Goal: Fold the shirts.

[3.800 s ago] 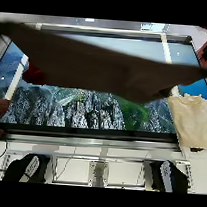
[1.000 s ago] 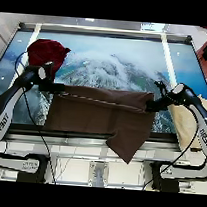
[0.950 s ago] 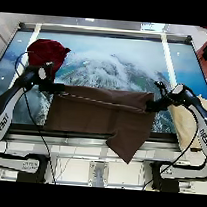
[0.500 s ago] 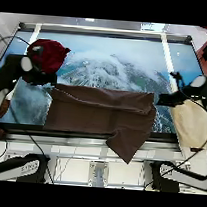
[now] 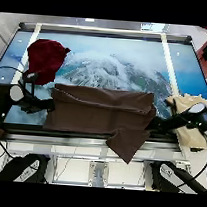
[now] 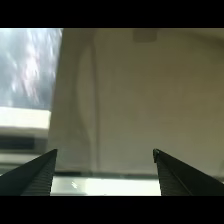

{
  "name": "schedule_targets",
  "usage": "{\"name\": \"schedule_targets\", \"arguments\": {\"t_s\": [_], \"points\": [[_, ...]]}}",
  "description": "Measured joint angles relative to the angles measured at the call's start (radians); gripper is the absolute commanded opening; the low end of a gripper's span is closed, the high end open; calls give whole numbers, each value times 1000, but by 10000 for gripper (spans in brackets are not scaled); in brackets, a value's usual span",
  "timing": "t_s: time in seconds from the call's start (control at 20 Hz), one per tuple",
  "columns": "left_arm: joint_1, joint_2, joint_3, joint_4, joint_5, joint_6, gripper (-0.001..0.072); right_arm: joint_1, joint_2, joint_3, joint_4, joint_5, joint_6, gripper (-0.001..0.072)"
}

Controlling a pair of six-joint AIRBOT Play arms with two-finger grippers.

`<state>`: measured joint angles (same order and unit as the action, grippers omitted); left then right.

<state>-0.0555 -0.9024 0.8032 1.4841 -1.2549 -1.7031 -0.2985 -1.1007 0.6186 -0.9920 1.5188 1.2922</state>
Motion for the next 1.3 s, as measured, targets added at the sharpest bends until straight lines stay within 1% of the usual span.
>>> {"name": "schedule_targets", "arguments": {"t_s": [0.2,0.35,0.6,0.9,0.95,1.0,1.05,1.2,1.25,1.3], "points": [[0,16,-28,-45,-9,0,689,110,8,-143,32,-10,58,451],[0,20,-35,-59,-6,0,688,212,9,-207,38,-39,101,451],[0,22,-39,-69,-4,4,688,351,9,-243,33,-119,184,450],[0,22,-39,-71,-3,9,688,396,9,-250,29,-213,267,446],[0,22,-39,-71,-3,12,688,399,9,-250,29,-223,277,413],[0,22,-39,-71,-3,16,688,400,9,-251,29,-230,285,236],[0,22,-39,-71,-3,19,688,401,9,-251,29,-234,291,24],[0,22,-41,-66,10,18,688,403,9,-251,38,-248,285,30],[0,22,-45,-47,34,-23,685,403,9,-251,43,-252,275,30],[0,22,-52,-12,61,-101,668,403,9,-251,47,-253,269,30]]}}
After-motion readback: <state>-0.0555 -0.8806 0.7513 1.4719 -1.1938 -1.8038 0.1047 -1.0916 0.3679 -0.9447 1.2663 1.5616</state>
